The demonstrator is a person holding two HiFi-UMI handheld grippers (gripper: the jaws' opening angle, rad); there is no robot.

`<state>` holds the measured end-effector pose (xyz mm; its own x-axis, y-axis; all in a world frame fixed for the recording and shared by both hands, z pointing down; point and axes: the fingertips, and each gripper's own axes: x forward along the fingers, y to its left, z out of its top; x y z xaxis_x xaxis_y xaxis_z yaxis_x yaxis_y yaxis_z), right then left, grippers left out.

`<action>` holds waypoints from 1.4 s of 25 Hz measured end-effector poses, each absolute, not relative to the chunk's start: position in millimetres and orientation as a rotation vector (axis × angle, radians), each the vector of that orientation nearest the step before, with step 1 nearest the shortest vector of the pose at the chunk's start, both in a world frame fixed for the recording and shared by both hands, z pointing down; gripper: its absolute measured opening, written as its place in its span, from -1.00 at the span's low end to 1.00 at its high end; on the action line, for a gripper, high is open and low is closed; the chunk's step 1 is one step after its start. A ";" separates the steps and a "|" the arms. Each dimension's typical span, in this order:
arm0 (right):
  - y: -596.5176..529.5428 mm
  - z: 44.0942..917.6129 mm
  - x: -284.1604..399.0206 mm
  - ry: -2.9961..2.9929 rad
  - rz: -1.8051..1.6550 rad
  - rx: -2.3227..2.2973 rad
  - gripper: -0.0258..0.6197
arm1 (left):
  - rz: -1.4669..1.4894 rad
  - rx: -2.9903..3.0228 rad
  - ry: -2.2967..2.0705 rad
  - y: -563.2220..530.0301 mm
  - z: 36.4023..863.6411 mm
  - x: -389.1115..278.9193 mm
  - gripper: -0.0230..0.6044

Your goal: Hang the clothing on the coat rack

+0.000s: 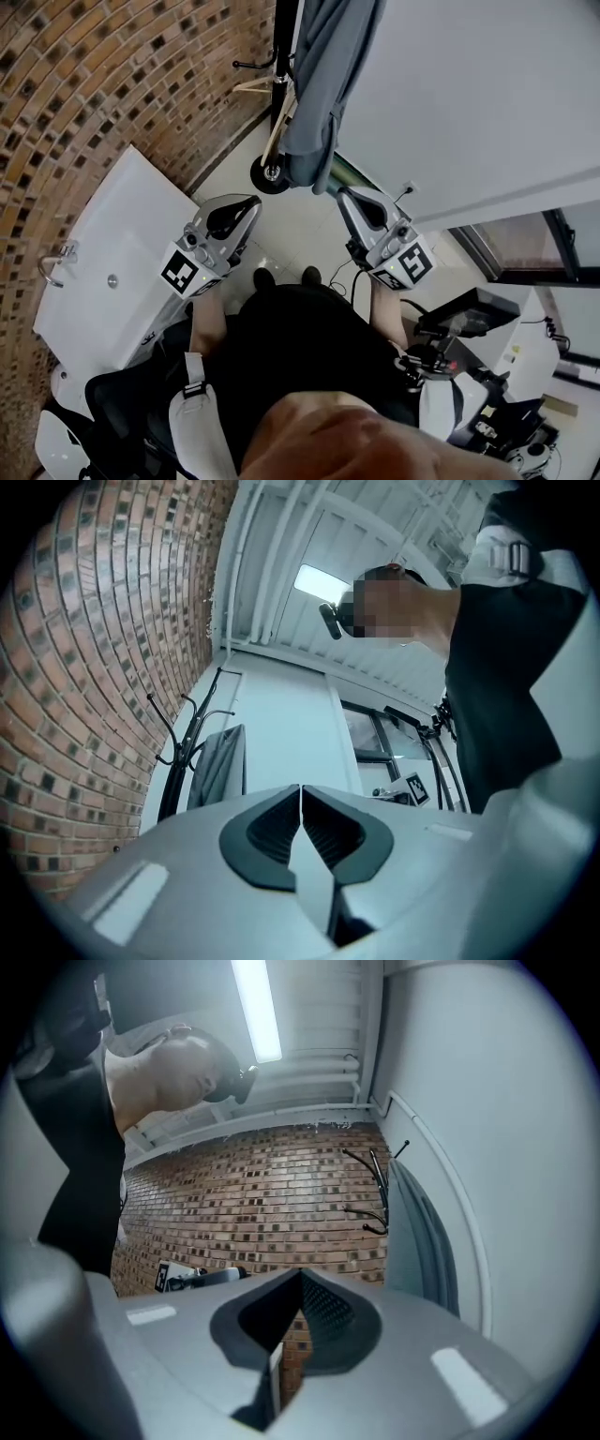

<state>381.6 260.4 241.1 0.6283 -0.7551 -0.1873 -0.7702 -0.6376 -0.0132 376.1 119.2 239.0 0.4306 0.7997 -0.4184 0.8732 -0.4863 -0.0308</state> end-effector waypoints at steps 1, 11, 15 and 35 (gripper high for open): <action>258.2 239.0 379.0 1.301 0.275 -2.744 -0.92 | -0.567 2.495 1.461 116.6 238.6 372.9 -0.90; 311.8 234.2 349.3 1.310 0.354 -2.744 -0.92 | -0.519 2.493 1.421 162.3 236.7 346.6 -0.92; 338.8 231.1 340.5 1.298 0.369 -2.724 -0.92 | -0.490 2.508 1.452 194.5 236.7 340.3 -0.92; 349.3 229.4 347.7 1.421 0.379 -2.683 -0.92 | -0.512 2.527 1.435 223.9 231.2 336.5 -0.92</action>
